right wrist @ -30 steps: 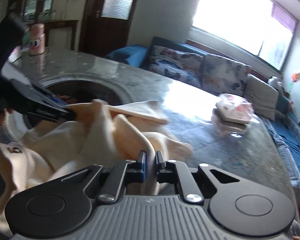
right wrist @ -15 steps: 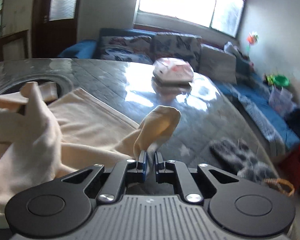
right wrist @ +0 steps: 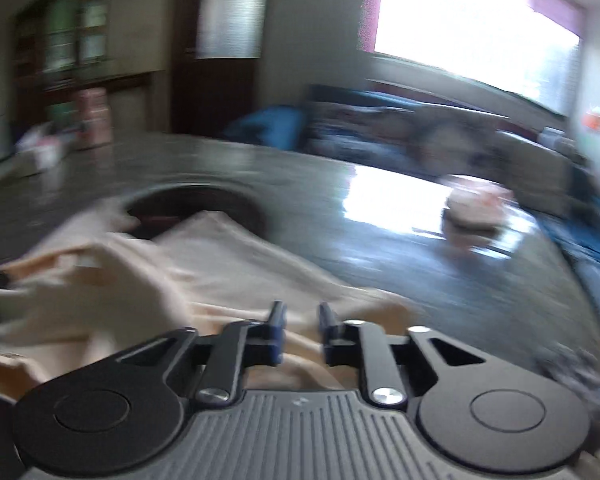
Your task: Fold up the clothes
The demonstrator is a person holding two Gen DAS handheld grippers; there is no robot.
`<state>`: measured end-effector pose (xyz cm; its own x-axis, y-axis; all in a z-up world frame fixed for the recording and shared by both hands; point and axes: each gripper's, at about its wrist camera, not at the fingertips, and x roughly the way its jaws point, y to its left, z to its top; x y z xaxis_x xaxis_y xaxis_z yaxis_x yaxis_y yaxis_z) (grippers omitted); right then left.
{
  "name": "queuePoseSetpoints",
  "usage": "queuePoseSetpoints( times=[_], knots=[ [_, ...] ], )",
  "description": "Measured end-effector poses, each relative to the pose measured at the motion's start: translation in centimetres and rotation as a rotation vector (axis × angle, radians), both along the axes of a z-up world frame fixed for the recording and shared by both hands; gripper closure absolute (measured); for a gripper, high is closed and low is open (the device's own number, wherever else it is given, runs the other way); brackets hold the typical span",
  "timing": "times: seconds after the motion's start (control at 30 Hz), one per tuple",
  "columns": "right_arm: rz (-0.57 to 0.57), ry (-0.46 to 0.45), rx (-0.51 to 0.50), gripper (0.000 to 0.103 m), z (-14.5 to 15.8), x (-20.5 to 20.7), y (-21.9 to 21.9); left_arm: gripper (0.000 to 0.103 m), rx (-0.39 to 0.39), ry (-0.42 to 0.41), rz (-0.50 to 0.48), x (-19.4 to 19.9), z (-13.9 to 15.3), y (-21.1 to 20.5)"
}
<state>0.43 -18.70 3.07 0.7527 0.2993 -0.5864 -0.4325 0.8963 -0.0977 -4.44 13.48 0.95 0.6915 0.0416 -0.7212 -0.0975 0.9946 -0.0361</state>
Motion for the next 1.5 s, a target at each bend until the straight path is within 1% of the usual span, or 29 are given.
queuePoseSetpoints(
  times=[0.1, 0.17, 0.27, 0.33, 0.37, 0.4, 0.43, 0.47, 0.5, 0.53, 0.6, 0.67, 0.73, 0.8, 0.87, 0.93, 1.03, 1.13, 1.23, 1.27, 1.3, 1.37, 1.43, 1.5],
  knots=[
    [0.153, -0.025, -0.05, 0.057, -0.4, -0.1, 4.2, 0.1, -0.019, -0.011, 0.011, -0.6, 0.2, 0.5],
    [0.227, -0.024, -0.063, 0.051, -0.7, 0.0, 6.6, 0.1, -0.023, -0.011, 0.01, -0.8, 0.2, 0.6],
    [0.248, -0.013, -0.067, 0.05, -1.0, 0.7, 7.5, 0.1, -0.03, -0.007, 0.01, -1.0, 0.1, 0.8],
    [0.254, -0.005, -0.068, 0.052, -1.1, 1.1, 7.8, 0.1, -0.039, 0.001, 0.016, -1.1, -0.2, 1.1],
    [0.256, -0.001, -0.069, 0.057, -1.2, 1.4, 8.0, 0.1, -0.04, 0.005, 0.018, -1.2, -0.3, 1.1],
    [0.259, 0.003, -0.069, 0.069, -1.3, 1.6, 8.2, 0.1, -0.039, 0.006, 0.017, -1.2, -0.3, 1.0],
    [0.262, 0.007, -0.07, 0.078, -1.4, 1.8, 8.3, 0.099, -0.038, 0.006, 0.015, -1.2, -0.3, 1.0],
    [0.265, 0.011, -0.071, 0.09, -1.4, 2.1, 8.5, 0.096, -0.035, 0.006, 0.015, -1.2, -0.2, 1.0],
    [0.268, 0.015, -0.071, 0.094, -1.5, 2.3, 8.7, 0.095, -0.031, 0.006, 0.015, -1.2, -0.1, 0.9],
    [0.271, 0.019, -0.072, 0.095, -1.6, 2.5, 8.9, 0.094, -0.028, 0.005, 0.013, -1.2, 0.0, 0.8],
    [0.243, -0.014, -0.074, 0.096, -0.7, 2.0, 7.4, 0.087, -0.017, 0.0, 0.01, -1.2, 0.2, 0.6],
    [0.202, -0.055, -0.079, 0.096, 0.4, 1.3, 5.4, 0.084, -0.003, -0.009, 0.005, -1.1, 0.5, 0.4],
    [0.151, -0.089, -0.088, 0.096, 1.6, 0.5, 3.0, 0.077, -0.008, -0.023, 0.0, -1.0, 0.9, 0.3],
    [0.095, -0.116, -0.097, 0.096, 2.4, -0.2, 0.8, 0.063, -0.002, -0.044, -0.01, -1.0, 1.4, 0.0],
    [0.021, -0.127, -0.102, 0.096, 3.0, -1.0, -1.7, 0.057, 0.014, -0.064, -0.024, -0.9, 1.9, -0.4],
    [-0.061, -0.128, -0.103, 0.096, 3.3, -2.2, -4.6, 0.056, 0.017, -0.076, -0.044, -0.4, 2.4, -1.0],
    [-0.163, -0.098, -0.127, 0.096, 2.8, -4.1, -7.9, 0.056, 0.02, -0.093, -0.079, 0.5, 2.9, -1.9],
    [-0.251, -0.024, -0.146, 0.096, 1.5, -5.9, -10.5, 0.056, 0.019, -0.101, -0.117, 1.8, 3.2, -2.8],
    [-0.332, 0.059, -0.156, 0.095, -0.1, -6.8, -12.8, 0.056, 0.035, -0.097, -0.154, 3.6, 3.1, -3.9],
    [-0.351, 0.083, -0.154, 0.093, -0.5, -7.0, -13.5, 0.056, 0.041, -0.093, -0.161, 4.3, 3.1, -4.3],
    [-0.371, 0.098, -0.145, 0.086, -0.6, -7.2, -14.1, 0.057, 0.045, -0.09, -0.173, 5.0, 3.0, -4.6],
    [-0.399, 0.108, -0.132, 0.076, -0.4, -7.4, -15.1, 0.057, 0.042, -0.082, -0.193, 6.5, 2.8, -5.1],
    [-0.423, 0.091, -0.128, 0.074, 0.5, -7.6, -15.9, 0.057, 0.03, -0.07, -0.207, 8.0, 2.4, -5.4],
    [-0.437, 0.075, -0.115, 0.068, 1.4, -7.5, -16.6, 0.058, 0.014, -0.062, -0.213, 9.6, 2.0, -5.7]
  ],
)
